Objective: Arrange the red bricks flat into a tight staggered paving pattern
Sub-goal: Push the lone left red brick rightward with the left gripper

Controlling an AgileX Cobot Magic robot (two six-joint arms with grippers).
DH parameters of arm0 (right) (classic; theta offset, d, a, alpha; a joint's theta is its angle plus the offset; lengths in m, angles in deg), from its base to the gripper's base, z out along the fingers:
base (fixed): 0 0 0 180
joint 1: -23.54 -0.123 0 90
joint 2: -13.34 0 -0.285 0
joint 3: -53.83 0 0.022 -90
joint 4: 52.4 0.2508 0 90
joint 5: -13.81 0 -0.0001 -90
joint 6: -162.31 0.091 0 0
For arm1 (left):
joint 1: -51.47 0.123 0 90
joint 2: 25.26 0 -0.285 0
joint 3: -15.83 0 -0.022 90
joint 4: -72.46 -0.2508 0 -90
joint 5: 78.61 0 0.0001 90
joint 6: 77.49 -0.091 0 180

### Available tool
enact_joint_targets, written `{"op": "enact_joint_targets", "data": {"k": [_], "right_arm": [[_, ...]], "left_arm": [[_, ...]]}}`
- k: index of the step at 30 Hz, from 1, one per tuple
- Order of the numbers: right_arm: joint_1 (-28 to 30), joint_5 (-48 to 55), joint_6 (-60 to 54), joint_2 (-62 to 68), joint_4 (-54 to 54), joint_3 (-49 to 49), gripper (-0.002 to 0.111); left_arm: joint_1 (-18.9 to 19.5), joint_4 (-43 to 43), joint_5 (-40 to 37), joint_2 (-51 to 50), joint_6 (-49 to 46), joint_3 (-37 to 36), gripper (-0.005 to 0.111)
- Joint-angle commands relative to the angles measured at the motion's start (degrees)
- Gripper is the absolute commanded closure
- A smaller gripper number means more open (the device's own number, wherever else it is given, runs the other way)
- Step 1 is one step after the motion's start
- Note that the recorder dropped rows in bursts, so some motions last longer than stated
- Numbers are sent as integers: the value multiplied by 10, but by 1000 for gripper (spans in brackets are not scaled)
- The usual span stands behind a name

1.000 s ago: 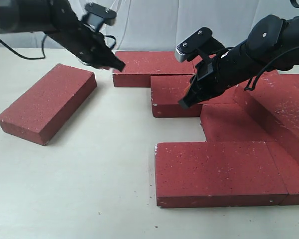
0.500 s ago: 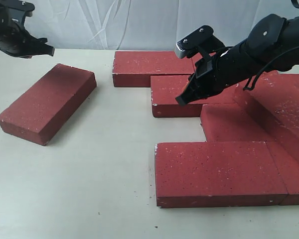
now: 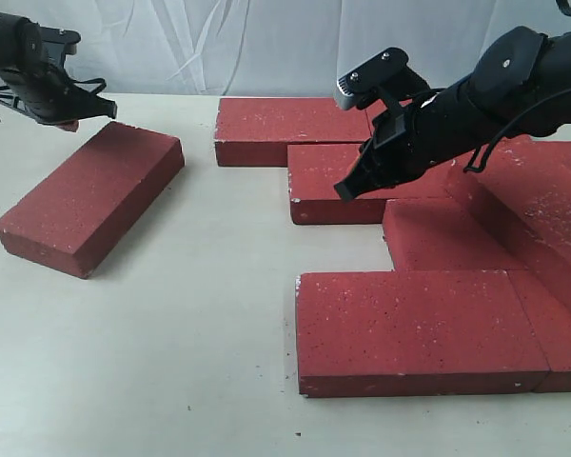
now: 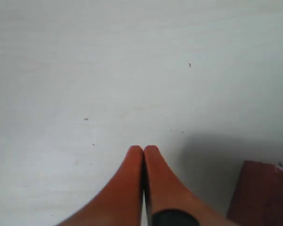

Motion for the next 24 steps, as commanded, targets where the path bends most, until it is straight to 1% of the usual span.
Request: {"op": "enact_joint_targets", "data": {"k": [1, 10, 16, 19, 24], "right_arm": [[3, -6, -4, -6, 3, 1, 109], [3, -4, -4, -6, 7, 1, 109], [3, -4, -4, -6, 7, 1, 109], [3, -4, -4, -6, 7, 1, 109], [3, -4, -4, -6, 7, 1, 109]], "left_arm": [[-4, 60, -38, -13, -35, 32, 107], [-25, 136, -43, -28, -107, 40, 107], [-34, 136, -61, -28, -117, 40, 107], [-40, 138, -76, -28, -153, 40, 107], [-53, 170, -91, -27, -205, 40, 107]]}}
